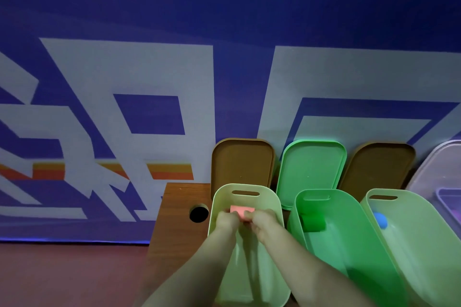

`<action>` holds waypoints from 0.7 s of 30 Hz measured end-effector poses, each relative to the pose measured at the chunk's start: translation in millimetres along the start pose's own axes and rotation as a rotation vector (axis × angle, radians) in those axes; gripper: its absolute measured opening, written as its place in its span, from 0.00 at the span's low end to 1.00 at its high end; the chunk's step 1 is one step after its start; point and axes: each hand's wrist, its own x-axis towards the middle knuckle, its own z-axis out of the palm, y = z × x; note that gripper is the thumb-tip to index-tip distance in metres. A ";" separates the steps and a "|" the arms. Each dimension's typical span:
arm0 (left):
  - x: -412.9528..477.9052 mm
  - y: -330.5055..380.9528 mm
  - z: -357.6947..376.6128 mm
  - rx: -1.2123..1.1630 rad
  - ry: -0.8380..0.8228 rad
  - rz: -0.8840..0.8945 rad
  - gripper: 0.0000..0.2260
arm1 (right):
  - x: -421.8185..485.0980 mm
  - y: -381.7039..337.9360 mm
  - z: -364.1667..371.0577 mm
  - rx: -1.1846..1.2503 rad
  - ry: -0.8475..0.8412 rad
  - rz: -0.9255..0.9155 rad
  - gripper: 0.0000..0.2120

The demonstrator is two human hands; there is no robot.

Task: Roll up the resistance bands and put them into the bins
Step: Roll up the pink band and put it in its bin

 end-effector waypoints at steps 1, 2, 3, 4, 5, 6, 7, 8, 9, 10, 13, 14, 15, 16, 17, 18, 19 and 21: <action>2.1 -1.3 2.0 0.005 0.013 -0.008 0.16 | 1.6 2.1 1.9 0.004 0.008 0.010 0.14; 2.0 -0.8 3.6 0.012 0.021 -0.023 0.16 | 2.8 3.9 3.8 0.003 0.021 0.017 0.15; 5.0 -2.7 5.2 0.021 0.031 -0.029 0.15 | 4.7 5.8 5.8 -0.008 0.041 0.022 0.15; 4.0 -1.9 6.0 0.025 0.032 -0.038 0.15 | 7.2 7.5 7.5 -0.024 0.067 0.022 0.14; 6.2 -3.3 7.2 0.031 0.031 -0.039 0.15 | 9.0 8.7 8.6 -0.037 0.084 0.022 0.14; 2.5 -1.8 7.0 0.047 0.017 -0.049 0.16 | 10.0 9.4 9.0 -0.044 0.094 0.025 0.13; 5.1 -3.9 8.2 0.063 0.006 -0.051 0.16 | 10.3 10.5 9.0 -0.054 0.101 0.031 0.13; 4.3 -4.1 7.8 0.078 -0.001 -0.049 0.16 | 10.1 10.8 8.8 -0.061 0.096 0.035 0.13; 7.1 -5.4 8.0 0.075 0.006 -0.038 0.16 | 10.0 10.9 8.4 -0.065 0.087 0.031 0.13; 3.9 -3.6 7.2 0.066 0.011 -0.035 0.16 | 11.2 11.2 8.0 -0.068 0.079 0.027 0.13; 8.2 -6.1 8.8 0.092 0.044 -0.022 0.15 | 10.4 10.6 7.7 -0.083 0.088 0.006 0.12; 7.2 -6.1 9.5 0.114 0.045 -0.026 0.15 | 10.3 10.7 8.1 -0.080 0.099 -0.005 0.11; 10.0 -8.5 10.8 0.125 0.044 -0.020 0.15 | 9.0 10.5 8.2 -0.072 0.103 -0.010 0.11; 10.3 -8.6 11.6 0.126 0.041 -0.018 0.15 | 8.9 10.7 8.2 -0.066 0.104 -0.014 0.11; 10.8 -8.5 11.8 0.113 0.035 -0.004 0.14 | 8.8 10.4 8.9 -0.061 0.108 -0.016 0.12; 8.1 -7.3 11.2 0.077 0.027 0.015 0.14 | 8.7 9.6 9.5 -0.053 0.103 -0.013 0.12; 6.5 -6.7 10.4 0.033 0.023 0.032 0.14 | 8.5 9.4 11.0 -0.043 0.101 -0.001 0.12; 0.3 -3.6 9.2 -0.006 0.021 0.043 0.14 | 8.5 7.2 13.1 -0.016 0.101 0.027 0.15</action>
